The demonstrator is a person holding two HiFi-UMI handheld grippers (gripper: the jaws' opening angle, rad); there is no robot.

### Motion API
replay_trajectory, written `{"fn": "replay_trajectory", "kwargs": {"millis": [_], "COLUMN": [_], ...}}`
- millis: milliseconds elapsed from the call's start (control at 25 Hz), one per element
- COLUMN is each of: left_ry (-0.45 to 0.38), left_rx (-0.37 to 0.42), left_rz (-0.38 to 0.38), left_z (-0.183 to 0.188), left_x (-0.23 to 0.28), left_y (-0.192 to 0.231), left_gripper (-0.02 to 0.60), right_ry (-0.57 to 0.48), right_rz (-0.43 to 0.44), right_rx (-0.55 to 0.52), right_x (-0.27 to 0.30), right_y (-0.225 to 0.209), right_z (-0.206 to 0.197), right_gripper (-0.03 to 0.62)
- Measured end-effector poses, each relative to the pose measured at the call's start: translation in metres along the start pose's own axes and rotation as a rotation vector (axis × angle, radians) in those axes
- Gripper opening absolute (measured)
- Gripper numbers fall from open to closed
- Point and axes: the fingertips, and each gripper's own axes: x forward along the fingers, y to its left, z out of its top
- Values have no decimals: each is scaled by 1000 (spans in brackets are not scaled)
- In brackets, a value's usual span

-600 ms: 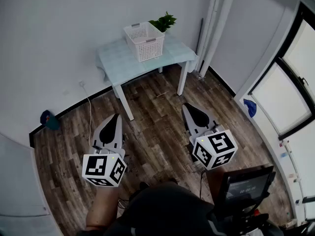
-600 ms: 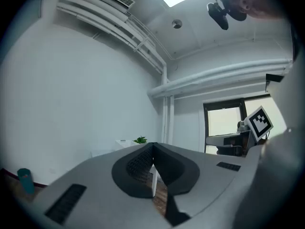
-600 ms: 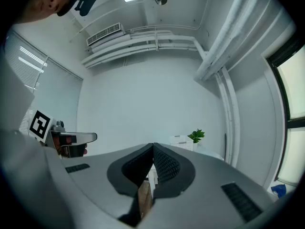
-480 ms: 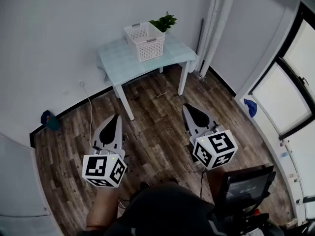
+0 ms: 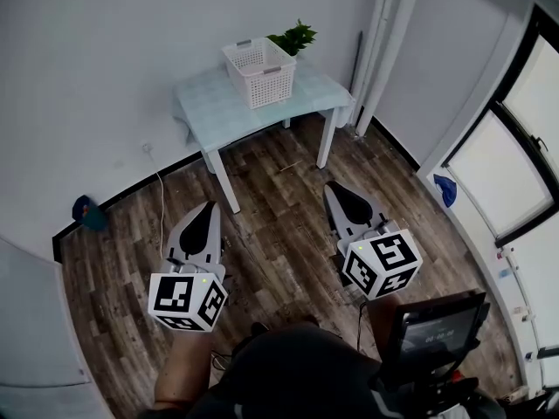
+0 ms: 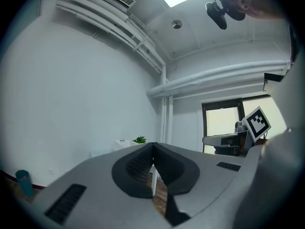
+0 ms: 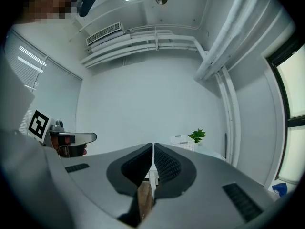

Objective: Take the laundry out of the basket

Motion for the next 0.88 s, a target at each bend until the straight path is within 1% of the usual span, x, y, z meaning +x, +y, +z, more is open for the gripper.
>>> {"fn": "replay_trajectory", "kwargs": {"millis": [120, 320, 720, 880], "left_ry": [0, 6, 7, 9], "left_rx": [-10, -15, -39, -42], "left_rz": [-7, 3, -62, -73], "left_z": [-3, -7, -17, -17], "left_x": [1, -3, -8, 1], "left_y": [7, 28, 63, 70], "left_gripper": [8, 6, 6, 8], "right_ry": [-5, 1, 28, 35], "right_rz": [-4, 3, -25, -9], "right_rx": [-4, -15, -26, -29], "right_x": [5, 16, 38, 53], "right_y": [6, 24, 59, 60], "right_z": [0, -1, -12, -13], "right_gripper": [21, 21, 21, 21]}}
